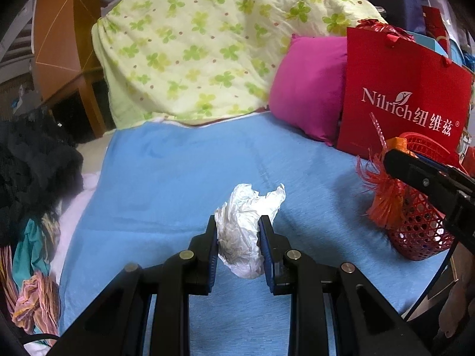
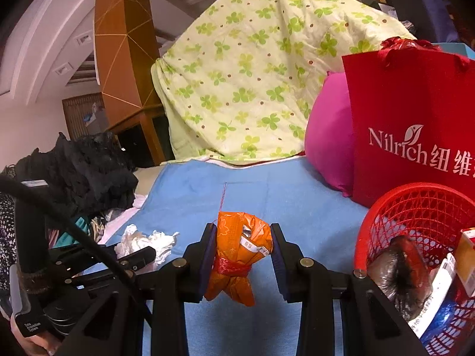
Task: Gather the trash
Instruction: 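Lift and carry the tissue and orange wrapper over the red basket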
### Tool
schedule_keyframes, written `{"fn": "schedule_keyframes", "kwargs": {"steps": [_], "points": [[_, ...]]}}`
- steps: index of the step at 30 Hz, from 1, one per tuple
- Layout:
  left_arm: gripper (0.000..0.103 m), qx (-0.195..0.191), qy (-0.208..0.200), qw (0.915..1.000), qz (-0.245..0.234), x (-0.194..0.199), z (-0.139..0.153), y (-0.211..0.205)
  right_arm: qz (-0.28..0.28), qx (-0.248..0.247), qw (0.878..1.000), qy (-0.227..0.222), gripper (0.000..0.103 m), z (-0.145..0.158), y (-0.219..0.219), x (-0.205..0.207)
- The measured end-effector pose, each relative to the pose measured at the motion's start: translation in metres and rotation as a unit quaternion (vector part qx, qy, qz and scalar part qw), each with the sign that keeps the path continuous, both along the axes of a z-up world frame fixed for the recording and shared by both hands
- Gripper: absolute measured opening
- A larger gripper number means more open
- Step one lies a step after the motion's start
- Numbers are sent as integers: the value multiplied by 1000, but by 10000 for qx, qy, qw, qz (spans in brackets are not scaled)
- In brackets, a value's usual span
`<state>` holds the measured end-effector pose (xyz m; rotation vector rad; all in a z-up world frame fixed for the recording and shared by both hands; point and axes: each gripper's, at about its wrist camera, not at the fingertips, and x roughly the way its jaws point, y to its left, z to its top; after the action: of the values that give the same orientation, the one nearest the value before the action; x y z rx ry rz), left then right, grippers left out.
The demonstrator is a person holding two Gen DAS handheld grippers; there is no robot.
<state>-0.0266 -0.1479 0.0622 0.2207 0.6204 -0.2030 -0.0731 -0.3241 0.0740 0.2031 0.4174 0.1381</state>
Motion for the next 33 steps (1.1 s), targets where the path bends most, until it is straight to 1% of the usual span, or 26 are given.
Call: {"fn": "schedule_keyframes", "kwargs": {"steps": [7, 18, 33], "points": [[28, 117, -106, 9998, -81, -5, 8, -14, -61, 131, 9998, -116, 38, 6, -12, -6], [28, 180, -180, 9995, -208, -12, 15, -29, -136, 347, 9991, -210, 38, 9, -30, -14], [28, 201, -283, 9985, -427, -20, 23, -55, -190, 441, 9977, -468, 38, 17, -50, -31]]}}
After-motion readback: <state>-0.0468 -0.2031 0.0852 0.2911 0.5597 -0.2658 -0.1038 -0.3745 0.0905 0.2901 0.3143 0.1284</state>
